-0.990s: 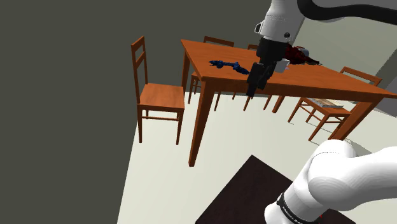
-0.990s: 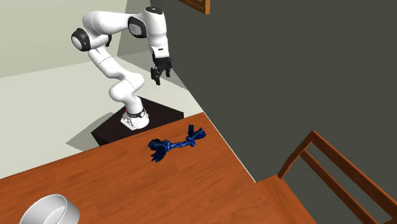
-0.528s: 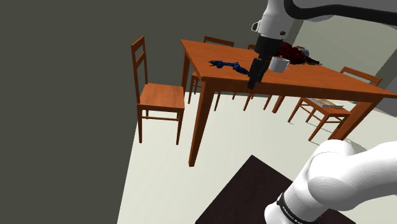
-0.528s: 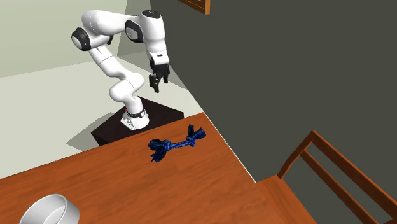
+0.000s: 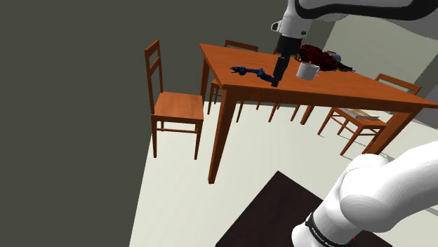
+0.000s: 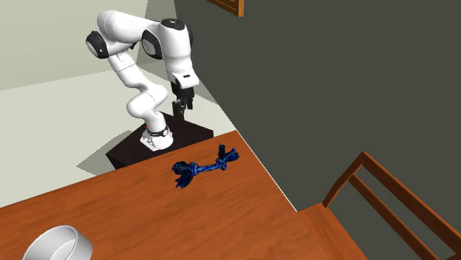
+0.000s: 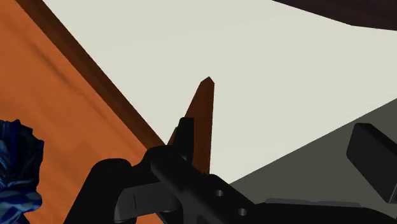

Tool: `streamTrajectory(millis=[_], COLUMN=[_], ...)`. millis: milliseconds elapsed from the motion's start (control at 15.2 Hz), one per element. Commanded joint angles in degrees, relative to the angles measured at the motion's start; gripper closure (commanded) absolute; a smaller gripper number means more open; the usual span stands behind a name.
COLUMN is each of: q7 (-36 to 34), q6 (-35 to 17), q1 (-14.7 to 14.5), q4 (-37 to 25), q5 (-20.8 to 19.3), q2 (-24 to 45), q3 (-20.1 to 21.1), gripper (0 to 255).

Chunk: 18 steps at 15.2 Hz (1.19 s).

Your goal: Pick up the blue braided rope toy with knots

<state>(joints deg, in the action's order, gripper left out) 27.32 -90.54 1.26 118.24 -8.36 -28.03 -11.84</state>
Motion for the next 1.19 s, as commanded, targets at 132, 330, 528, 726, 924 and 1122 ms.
streamTrajectory(millis=[132,330,528,726,924,1122], q7=[8.52,14.91,21.4,27.89,34.16,39.85], q6=[-1.31,-1.8,-1.74,-0.92,0.97,4.44], q1=[-0.42,-0.57,-0.34,0.59,2.49,5.71], q4=[-6.96,-13.11,-20.22,-28.51,-38.45,-51.07], q5=[-0.33,0.44,2.11,4.66,7.93,11.71], q2=[7.69,13.99,20.87,28.42,36.74,46.2], q3=[-3.96,-6.68,-9.08,-10.96,-12.16,-12.46], gripper=[0,0,0,0,0,0])
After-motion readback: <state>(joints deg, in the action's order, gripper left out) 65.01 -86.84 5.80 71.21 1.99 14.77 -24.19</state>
